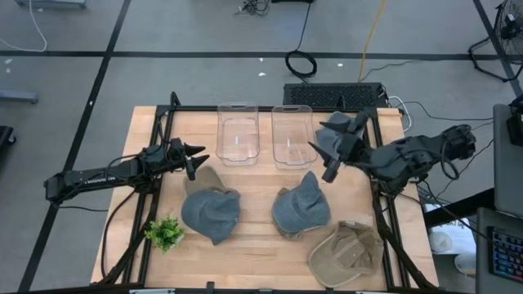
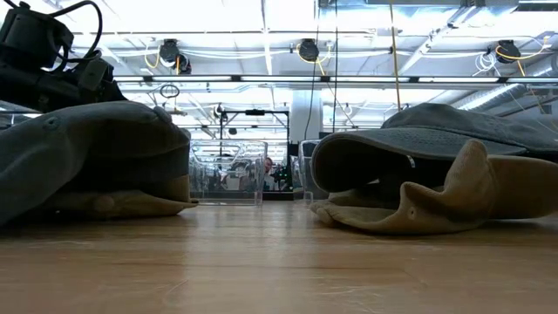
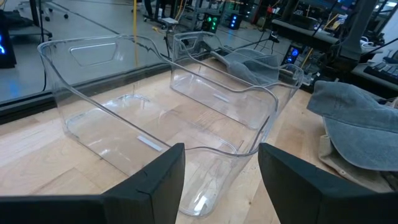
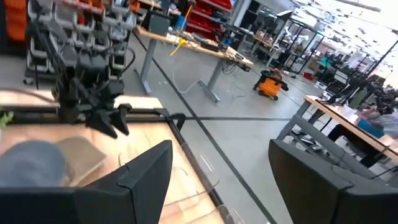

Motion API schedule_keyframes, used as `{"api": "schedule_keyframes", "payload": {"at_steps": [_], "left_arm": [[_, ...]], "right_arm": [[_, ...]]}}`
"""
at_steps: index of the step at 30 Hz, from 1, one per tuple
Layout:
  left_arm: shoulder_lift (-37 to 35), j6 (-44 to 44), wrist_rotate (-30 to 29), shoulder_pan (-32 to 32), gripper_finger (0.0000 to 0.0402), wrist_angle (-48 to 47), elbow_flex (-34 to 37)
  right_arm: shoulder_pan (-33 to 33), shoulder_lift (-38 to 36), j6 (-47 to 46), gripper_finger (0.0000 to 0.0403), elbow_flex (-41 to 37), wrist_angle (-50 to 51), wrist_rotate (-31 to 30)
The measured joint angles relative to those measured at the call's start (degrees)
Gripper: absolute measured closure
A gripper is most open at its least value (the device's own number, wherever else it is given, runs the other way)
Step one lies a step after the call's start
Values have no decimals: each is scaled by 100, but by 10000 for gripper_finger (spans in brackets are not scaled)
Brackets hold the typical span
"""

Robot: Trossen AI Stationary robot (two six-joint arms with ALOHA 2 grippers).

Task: Pick & Place hat
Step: Put the top right blue cap into the right transparent bin

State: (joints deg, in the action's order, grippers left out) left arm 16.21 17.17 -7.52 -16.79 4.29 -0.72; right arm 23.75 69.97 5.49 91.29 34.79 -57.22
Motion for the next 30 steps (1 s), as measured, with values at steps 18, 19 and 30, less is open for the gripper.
{"api": "schedule_keyframes", "payload": {"at_steps": [18, 19, 30], "left_arm": [[1, 0, 1, 0, 188, 0, -1], [1, 0, -1, 1, 188, -2, 1], [1, 0, 0, -1, 188, 0, 0]], "right_arm": [[-1203, -686, -1338, 122, 2, 2911, 1033], [-1301, -709, -1316, 122, 2, 2962, 1135], [-2745, -618, -1231, 122, 442, 4349, 2741]]}}
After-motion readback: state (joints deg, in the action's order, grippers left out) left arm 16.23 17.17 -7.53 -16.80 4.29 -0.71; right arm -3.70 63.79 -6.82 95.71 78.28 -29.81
